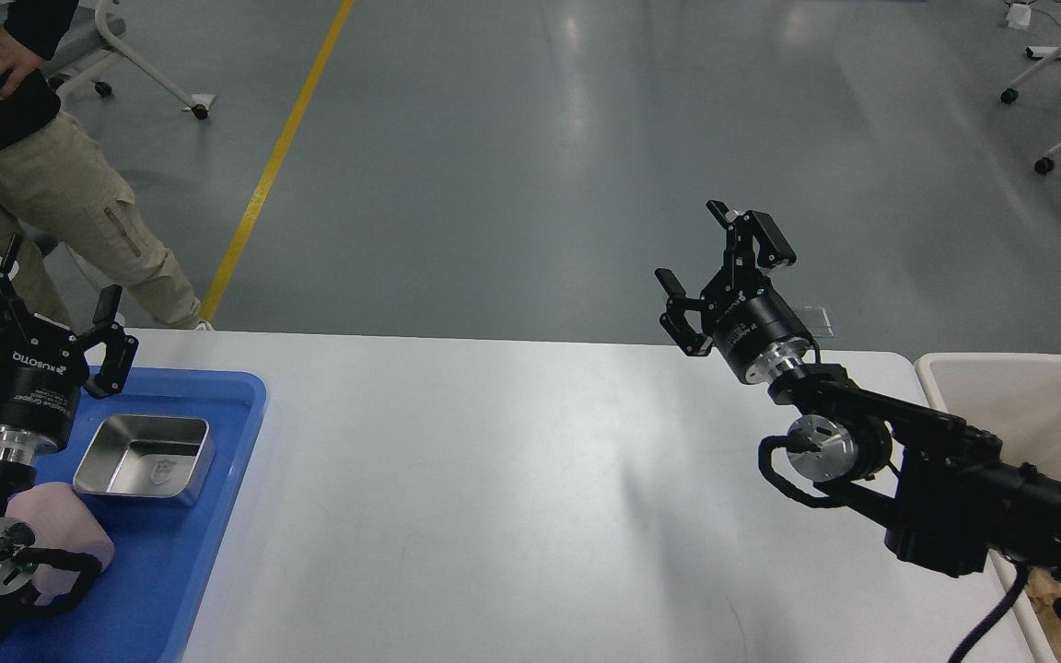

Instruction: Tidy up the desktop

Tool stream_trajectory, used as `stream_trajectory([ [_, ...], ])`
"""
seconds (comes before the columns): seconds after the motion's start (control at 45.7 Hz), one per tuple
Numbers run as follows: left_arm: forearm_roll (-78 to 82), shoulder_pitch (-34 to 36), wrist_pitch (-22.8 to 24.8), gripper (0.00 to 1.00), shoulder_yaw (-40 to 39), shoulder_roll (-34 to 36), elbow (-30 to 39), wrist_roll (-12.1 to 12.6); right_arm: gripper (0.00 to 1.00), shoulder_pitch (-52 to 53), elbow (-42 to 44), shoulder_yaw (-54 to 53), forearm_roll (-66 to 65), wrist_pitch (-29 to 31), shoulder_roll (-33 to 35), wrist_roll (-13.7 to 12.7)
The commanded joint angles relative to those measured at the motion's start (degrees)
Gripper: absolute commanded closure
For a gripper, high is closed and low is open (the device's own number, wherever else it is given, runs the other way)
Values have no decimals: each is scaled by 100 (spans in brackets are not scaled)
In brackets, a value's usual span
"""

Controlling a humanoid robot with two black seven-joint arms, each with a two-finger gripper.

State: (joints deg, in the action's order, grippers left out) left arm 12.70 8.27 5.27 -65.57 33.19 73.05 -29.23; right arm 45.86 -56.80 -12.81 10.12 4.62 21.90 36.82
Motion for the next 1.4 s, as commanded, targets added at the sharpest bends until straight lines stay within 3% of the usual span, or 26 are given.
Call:
stream_trajectory([
  [0.0, 5, 193, -78, 3, 53, -23, -10, 14, 0, -253, -41, -81, -256, 21, 51, 10],
  [0.131, 5, 307, -350, 3, 53, -129, -63, 75, 0, -420, -68, -143, -318, -14, 25, 19],
  [0.285, 14, 351, -702, 4, 194, -208, -54, 427, 0, -500, -42, -415, -300, -374, -37, 10],
  [0.569, -4, 413, -843, 4, 308, -59, -98, 541, 0, -500, 424, -591, -177, -972, -318, -8],
  [0.788, -4, 422, -966, 4, 571, 152, -98, 1113, 0, -561, 416, -556, -195, -1306, -310, -52],
  [0.854, 5, 439, -949, 4, 668, 284, -98, 1121, 0, -509, 416, -329, -212, -1350, -292, -349],
  [0.963, 5, 500, -931, 4, 704, 337, -98, 1121, 0, -263, 416, 217, -195, -1385, -309, -1377],
  [1.051, -4, 527, -922, 4, 704, 372, -89, 1121, 0, -139, 416, 297, -186, -1429, -309, -1879],
  [1.379, 22, 536, -922, 4, 721, 381, -177, 1121, 0, -104, 398, 244, -186, -1429, -204, -1985],
])
